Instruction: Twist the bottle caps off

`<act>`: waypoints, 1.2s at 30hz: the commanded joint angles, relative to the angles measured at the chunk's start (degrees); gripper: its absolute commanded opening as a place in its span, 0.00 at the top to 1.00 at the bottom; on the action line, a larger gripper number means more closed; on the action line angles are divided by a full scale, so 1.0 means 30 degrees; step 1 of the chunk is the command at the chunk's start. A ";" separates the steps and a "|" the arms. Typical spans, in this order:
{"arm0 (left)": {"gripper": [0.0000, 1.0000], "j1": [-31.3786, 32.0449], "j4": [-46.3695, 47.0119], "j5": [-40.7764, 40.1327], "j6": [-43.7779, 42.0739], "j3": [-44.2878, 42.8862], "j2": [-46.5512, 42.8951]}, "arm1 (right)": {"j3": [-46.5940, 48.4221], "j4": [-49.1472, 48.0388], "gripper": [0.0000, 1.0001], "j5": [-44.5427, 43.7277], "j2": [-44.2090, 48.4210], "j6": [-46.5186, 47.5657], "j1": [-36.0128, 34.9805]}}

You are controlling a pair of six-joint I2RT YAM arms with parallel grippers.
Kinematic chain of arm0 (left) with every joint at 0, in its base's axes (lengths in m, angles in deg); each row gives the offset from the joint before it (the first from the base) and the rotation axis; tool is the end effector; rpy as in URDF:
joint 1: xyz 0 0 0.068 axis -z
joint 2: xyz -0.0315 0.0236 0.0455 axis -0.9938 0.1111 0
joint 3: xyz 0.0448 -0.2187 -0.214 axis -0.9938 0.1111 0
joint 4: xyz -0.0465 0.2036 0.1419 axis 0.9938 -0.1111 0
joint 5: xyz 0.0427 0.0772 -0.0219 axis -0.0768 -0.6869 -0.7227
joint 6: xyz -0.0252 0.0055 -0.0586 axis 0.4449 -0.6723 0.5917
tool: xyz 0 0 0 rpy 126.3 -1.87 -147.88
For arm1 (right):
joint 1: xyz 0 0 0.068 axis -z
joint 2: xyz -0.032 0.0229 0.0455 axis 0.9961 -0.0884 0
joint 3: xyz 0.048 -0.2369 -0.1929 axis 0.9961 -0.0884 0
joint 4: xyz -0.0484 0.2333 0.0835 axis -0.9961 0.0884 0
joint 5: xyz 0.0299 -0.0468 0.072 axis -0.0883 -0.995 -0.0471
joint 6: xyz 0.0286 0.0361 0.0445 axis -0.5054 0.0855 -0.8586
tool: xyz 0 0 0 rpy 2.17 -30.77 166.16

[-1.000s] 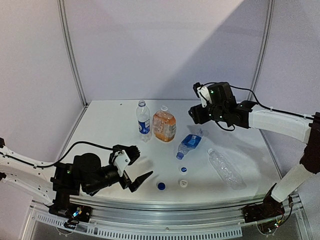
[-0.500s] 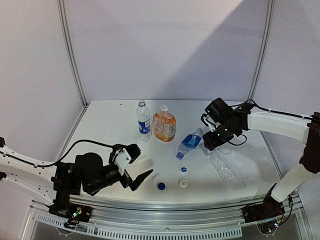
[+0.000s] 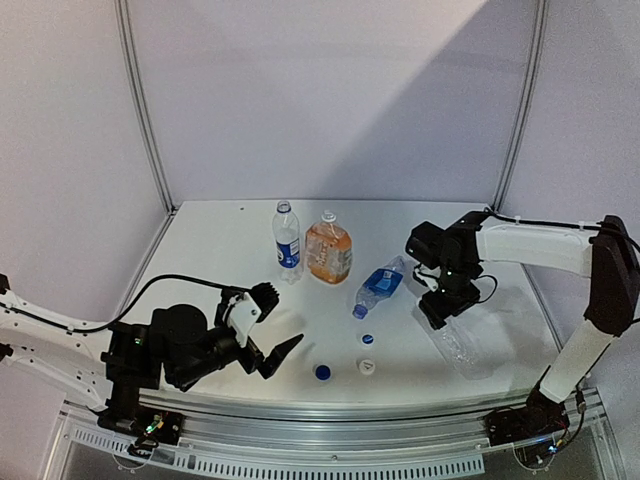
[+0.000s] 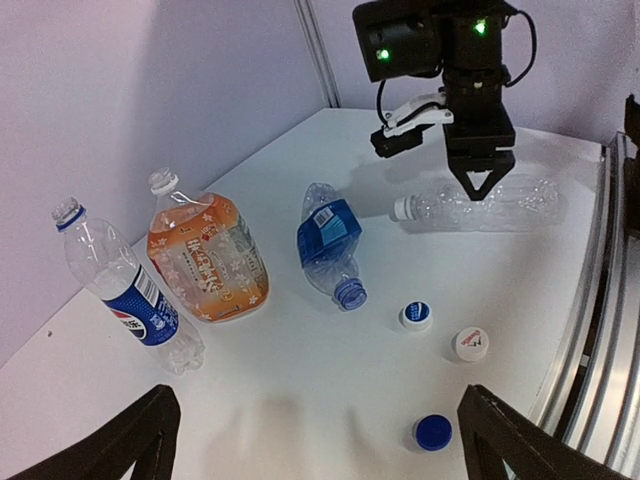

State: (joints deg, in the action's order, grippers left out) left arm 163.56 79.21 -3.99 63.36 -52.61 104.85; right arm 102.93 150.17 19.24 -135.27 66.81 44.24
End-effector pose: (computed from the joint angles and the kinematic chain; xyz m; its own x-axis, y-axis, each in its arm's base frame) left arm 0.0649 -0.2019 0.2716 -0.0174 0.3153 -0.9488 0.7108 0.6713 0.2100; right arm 0.2237 0.1795 0.2396 -0.8923 -0.4485 -0.0524 -0.4317 0.8813 -0.1922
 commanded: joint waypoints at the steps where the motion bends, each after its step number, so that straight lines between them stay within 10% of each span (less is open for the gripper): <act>1: 0.01 -0.0221 -0.0463 0.0216 0.0423 -0.0382 -0.0337 | 0.0758 0.1309 0.33 0.0778 -0.1136 0.0292 0.0108; 5: 0.01 -0.0221 -0.0521 0.0032 0.0387 -0.0427 -0.0323 | 0.1121 0.1110 0.30 0.3111 -0.2833 0.0447 0.0115; 8: 0.01 -0.0199 -0.0506 0.0065 0.0404 -0.0407 -0.0436 | 0.0989 0.0970 0.01 0.4374 -0.3418 0.0506 0.0100; 19: 0.01 -0.0214 -0.0499 -0.0023 0.0468 -0.0376 -0.0488 | 0.0761 -0.0617 0.01 0.2454 -0.3328 0.0821 0.0115; 27: 0.01 -0.0199 -0.0495 0.0066 0.0506 -0.0409 -0.0283 | 0.0653 -0.1197 0.30 0.2249 -0.4005 -0.0063 0.0115; 36: 0.01 -0.0219 0.0159 0.0016 0.0793 -0.0112 -0.0530 | 0.0673 -0.0807 0.39 0.1869 0.0387 -0.1397 0.0115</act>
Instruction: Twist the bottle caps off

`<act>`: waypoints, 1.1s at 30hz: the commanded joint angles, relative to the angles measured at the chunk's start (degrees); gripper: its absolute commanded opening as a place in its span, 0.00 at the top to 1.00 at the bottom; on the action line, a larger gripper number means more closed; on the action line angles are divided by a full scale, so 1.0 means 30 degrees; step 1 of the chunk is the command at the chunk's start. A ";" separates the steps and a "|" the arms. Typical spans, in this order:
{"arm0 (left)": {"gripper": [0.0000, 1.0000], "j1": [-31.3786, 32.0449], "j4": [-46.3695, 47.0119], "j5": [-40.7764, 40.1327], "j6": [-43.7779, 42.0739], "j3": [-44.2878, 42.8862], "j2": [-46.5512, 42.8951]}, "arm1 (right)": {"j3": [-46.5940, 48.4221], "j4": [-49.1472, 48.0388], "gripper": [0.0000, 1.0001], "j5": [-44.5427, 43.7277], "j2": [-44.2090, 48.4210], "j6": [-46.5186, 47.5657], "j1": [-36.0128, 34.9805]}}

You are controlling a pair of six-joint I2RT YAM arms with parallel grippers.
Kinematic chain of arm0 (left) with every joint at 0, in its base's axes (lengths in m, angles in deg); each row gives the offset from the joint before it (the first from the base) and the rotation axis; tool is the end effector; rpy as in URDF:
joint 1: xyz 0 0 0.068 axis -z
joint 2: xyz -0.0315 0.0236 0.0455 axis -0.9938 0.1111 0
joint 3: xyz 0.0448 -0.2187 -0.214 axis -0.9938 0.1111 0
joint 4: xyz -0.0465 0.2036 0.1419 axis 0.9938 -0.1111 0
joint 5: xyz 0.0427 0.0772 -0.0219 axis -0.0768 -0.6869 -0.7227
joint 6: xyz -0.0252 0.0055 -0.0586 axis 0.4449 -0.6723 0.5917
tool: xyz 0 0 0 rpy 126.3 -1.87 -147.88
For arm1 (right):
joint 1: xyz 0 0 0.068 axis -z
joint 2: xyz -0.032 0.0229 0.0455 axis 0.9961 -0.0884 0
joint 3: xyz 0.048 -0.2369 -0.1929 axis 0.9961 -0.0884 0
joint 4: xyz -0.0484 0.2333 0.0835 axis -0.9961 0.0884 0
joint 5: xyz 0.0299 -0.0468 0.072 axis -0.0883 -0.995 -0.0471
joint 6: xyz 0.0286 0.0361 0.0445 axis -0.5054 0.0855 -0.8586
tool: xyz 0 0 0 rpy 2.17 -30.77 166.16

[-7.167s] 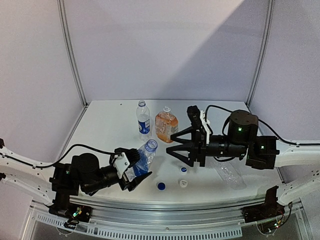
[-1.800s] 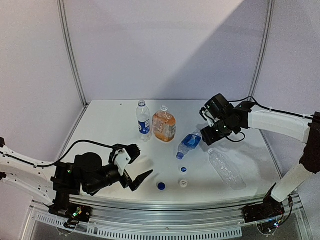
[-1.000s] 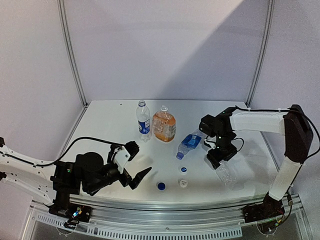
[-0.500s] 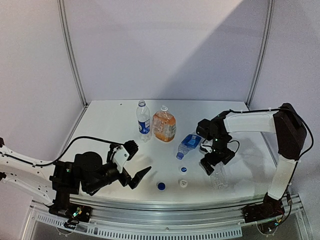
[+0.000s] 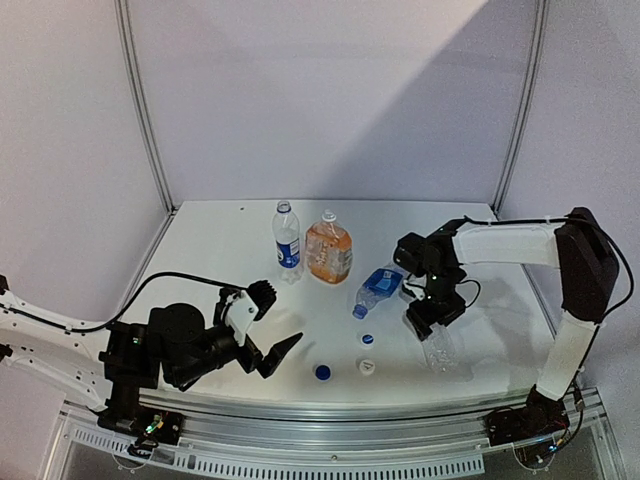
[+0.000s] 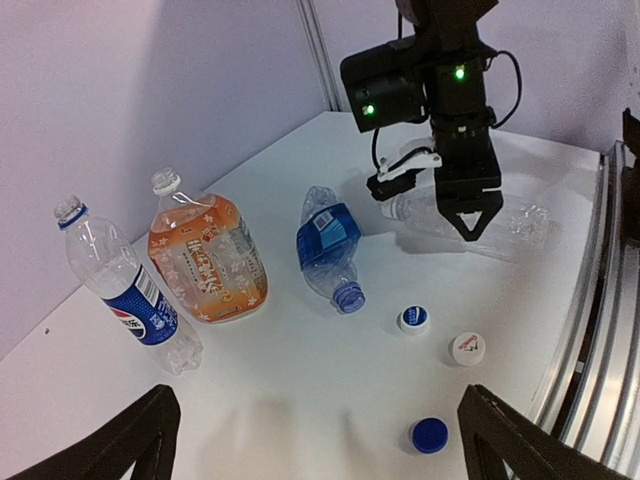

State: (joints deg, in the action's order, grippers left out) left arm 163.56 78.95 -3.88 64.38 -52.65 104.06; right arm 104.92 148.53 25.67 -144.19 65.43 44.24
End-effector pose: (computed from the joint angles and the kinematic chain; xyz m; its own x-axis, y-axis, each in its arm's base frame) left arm 0.0644 -0.1997 0.2739 -0.0283 0.2939 -0.9554 0.7114 0.6774 0.1873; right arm 0.2405 0.2012 0.2029 -0.9041 -0.4228 0.0619 -0.4272 0.8976 -0.1086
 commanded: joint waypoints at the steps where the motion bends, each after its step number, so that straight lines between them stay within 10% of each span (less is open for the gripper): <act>1: 0.01 -0.0214 0.0498 -0.0021 0.0864 0.0037 -0.0316 | 0.0044 -0.0325 0.39 -0.0126 0.4538 -0.1080 0.0086; 12: 0.01 -0.0248 0.4343 0.3696 0.3523 -0.0570 0.1597 | -0.6205 -1.1679 0.38 0.2784 1.5311 -0.0309 -0.0366; 20: 0.01 -0.0236 0.6184 0.3676 0.2962 -0.4435 0.7470 | -0.8327 -1.9183 0.39 0.4778 1.4614 0.0789 -0.2654; 33: 0.01 -0.0818 0.5372 0.4639 0.2890 -0.8381 1.1278 | -0.9982 -2.2456 0.38 0.4811 1.4918 0.1241 -0.5931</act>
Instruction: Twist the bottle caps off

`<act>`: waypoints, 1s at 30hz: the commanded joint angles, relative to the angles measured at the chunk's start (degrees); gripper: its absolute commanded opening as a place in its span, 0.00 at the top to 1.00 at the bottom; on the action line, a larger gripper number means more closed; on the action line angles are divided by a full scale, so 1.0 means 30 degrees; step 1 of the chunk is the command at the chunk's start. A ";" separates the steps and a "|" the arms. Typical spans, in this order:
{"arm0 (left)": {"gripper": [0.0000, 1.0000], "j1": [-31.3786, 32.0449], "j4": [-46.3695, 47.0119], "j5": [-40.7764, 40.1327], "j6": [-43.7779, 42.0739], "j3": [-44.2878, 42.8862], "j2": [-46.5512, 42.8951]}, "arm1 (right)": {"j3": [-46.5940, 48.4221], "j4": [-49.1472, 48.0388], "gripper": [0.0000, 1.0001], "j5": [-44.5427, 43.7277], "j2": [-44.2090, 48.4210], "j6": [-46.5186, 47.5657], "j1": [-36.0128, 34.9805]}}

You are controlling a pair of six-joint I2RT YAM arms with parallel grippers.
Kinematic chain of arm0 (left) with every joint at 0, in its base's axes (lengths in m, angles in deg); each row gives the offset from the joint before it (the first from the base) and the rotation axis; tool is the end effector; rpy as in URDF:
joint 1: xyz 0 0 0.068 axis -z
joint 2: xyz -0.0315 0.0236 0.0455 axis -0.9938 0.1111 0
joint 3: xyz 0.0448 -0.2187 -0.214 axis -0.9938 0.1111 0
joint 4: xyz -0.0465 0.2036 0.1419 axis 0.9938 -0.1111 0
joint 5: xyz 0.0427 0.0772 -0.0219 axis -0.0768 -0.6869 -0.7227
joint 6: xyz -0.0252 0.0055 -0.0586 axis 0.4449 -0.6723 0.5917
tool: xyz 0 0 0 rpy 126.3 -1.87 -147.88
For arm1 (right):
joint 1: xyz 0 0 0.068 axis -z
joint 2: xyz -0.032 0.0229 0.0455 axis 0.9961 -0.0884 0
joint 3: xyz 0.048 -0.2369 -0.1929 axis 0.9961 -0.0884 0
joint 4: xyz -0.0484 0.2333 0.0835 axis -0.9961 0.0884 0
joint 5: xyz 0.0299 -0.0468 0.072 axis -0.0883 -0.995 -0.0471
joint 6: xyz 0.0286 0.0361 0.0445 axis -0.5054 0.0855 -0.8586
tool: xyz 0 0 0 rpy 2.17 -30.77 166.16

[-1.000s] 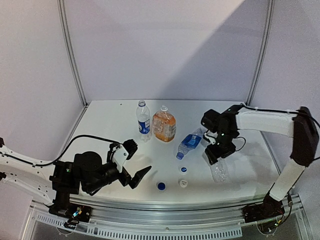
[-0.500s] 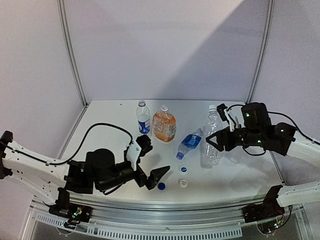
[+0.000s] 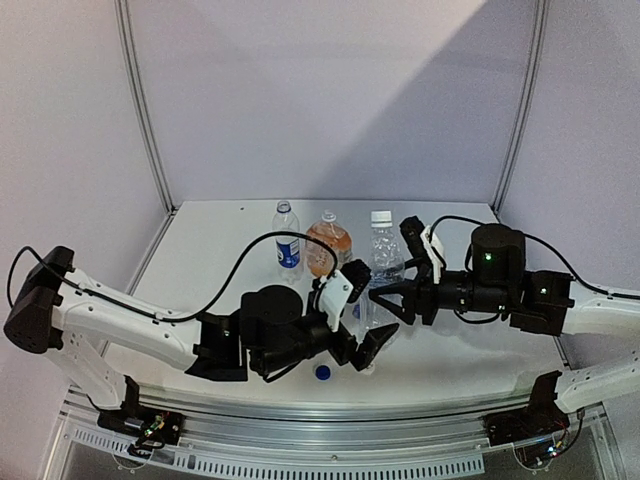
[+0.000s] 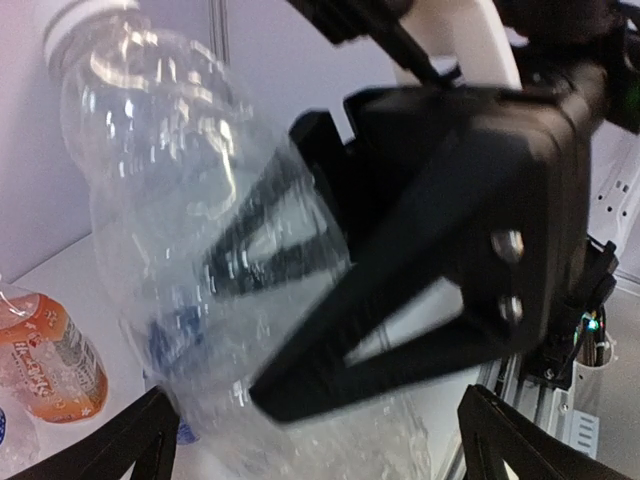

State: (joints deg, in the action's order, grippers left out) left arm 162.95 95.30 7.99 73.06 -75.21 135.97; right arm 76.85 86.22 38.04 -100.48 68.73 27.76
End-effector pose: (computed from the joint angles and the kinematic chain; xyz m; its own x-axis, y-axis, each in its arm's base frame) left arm 0.0863 -0.3522 0.2931 -0.1313 0.0880 -0.9874 0.8220 0.5664 -0.0588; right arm 0.1207 0.1989 0.3252 -0.3486 -0.1488 -0.9254 -0.8443 0.4785 0.2411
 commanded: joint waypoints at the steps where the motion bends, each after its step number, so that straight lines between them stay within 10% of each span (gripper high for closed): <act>1: 0.01 -0.0693 -0.0118 0.0835 0.0104 -0.0881 0.0686 | -0.0768 -0.1884 0.38 0.0850 0.0571 0.0181 -0.0556; 22: 0.23 -0.1219 -0.0752 -0.0286 -0.1819 -0.1253 0.1418 | -0.1759 -0.4702 0.35 0.1776 -0.0181 -0.1475 -0.0669; 30: 0.35 -0.1263 -0.3161 0.0114 -0.1872 -0.0716 0.0035 | -0.1622 -0.3407 0.19 0.1658 0.0289 -0.0863 -0.0677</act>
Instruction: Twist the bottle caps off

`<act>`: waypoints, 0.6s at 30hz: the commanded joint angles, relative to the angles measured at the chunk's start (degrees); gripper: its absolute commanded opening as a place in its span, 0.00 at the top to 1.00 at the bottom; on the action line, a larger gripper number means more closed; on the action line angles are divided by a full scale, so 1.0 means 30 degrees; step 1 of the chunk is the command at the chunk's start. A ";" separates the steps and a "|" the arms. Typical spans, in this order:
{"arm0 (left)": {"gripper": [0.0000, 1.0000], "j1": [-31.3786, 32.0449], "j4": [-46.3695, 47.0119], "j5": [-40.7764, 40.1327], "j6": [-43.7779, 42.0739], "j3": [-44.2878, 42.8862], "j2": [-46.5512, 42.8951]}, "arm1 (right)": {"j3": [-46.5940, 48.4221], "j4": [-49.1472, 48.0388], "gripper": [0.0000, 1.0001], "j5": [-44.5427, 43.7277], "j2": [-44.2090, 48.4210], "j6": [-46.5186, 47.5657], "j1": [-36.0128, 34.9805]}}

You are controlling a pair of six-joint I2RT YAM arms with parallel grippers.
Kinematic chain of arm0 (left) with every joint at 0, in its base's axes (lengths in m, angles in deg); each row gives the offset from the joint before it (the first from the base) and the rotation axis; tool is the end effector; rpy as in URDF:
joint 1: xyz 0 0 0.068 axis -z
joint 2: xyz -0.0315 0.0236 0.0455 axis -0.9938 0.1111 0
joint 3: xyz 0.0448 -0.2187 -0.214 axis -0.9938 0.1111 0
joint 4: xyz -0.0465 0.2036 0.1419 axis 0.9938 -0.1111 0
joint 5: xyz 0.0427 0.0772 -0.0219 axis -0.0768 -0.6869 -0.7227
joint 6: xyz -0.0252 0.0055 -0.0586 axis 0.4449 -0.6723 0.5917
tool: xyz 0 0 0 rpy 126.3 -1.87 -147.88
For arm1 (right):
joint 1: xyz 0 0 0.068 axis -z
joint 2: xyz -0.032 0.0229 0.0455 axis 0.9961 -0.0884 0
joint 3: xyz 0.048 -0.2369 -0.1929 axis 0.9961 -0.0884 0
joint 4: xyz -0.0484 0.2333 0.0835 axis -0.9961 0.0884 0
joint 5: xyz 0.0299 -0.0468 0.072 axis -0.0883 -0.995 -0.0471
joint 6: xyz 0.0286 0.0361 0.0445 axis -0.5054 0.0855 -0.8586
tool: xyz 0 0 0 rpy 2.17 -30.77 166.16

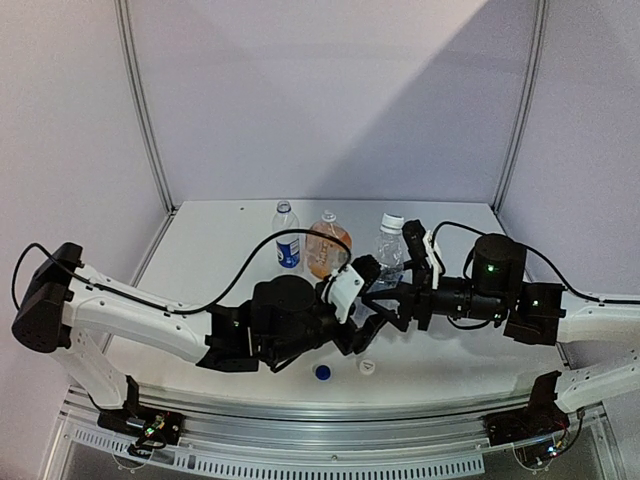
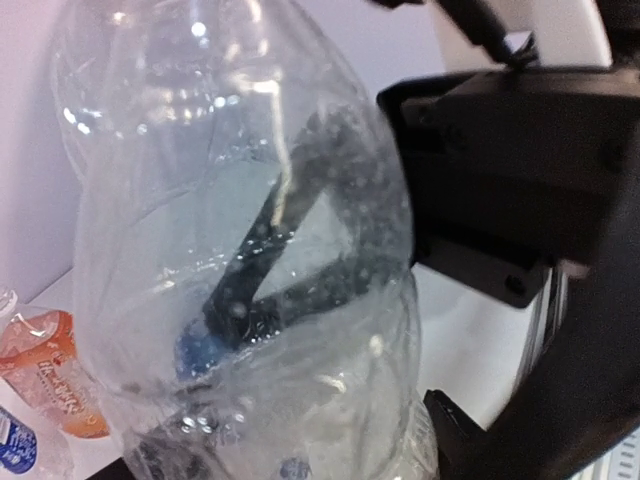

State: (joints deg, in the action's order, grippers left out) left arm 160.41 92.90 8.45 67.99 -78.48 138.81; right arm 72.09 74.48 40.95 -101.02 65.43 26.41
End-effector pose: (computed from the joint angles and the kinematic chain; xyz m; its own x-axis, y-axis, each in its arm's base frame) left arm 0.1049 -0.3628 0.2901 -0.0721 0.1682 -0.9831 0.8099 0.5851 0.0408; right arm 0.1154 0.2056 0.3177 -0.3445 -0.0540 -0.9372 -0.8696 0.3945 0.2969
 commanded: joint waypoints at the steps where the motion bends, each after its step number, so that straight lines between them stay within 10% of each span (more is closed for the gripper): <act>1: 0.35 -0.0431 -0.3222 -0.0104 0.0129 0.0406 -0.1293 | -0.0011 0.0846 0.04 0.0684 0.0746 0.0305 -0.0219; 18: 0.60 -0.0396 -0.6715 -0.5860 -0.4547 0.6590 -0.7687 | 0.3331 0.5507 0.01 -0.4175 0.3671 -0.0123 -0.0153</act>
State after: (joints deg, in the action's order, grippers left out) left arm 159.52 74.36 -0.45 61.19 -62.77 118.20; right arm 75.34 83.25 30.46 -87.41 65.61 26.08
